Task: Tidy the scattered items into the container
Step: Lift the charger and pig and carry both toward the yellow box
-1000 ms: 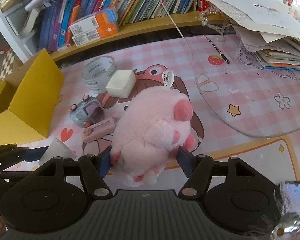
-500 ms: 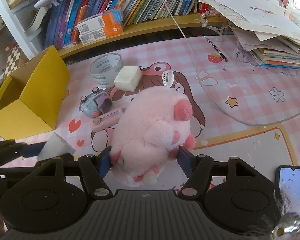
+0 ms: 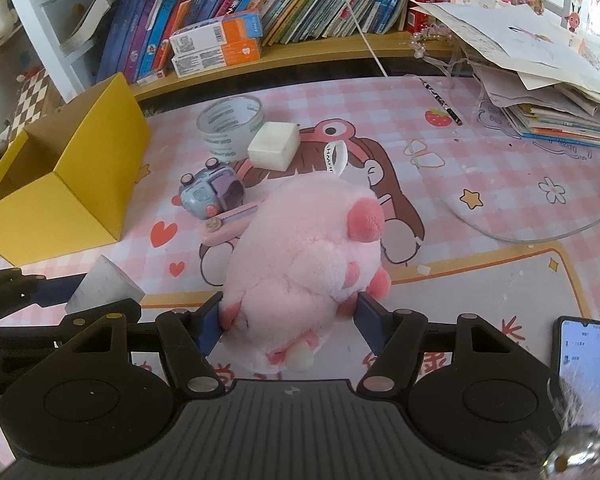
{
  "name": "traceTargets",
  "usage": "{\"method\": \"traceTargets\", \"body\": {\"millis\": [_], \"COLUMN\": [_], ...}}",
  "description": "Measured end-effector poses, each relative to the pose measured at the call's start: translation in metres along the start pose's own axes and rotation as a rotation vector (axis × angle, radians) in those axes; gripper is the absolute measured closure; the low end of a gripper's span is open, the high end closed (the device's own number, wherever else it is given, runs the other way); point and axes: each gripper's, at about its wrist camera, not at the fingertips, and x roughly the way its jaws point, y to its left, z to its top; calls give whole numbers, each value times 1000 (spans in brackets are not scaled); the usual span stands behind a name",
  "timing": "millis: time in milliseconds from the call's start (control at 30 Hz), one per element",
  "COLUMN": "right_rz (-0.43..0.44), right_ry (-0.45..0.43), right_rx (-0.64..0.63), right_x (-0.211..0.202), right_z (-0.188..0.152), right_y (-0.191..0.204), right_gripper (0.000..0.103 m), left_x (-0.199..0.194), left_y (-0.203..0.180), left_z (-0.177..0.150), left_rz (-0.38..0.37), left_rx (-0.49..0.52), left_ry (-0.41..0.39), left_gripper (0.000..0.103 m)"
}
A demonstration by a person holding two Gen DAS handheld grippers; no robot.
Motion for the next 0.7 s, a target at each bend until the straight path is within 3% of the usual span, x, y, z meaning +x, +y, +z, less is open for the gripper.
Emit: {"method": "traceTargets", "body": {"millis": [700], "right_rz": [-30], "right_ry": [-40], "right_rx": [9], "right_x": [-18], "right_z": [-18], "right_y": [75], "right_gripper": [37], "left_x": [-54], "left_y": [51], "left_z": [-10], "left_rz": [-40], "left_rx": [52], "left_ry": [-79], "left_gripper": [58]}}
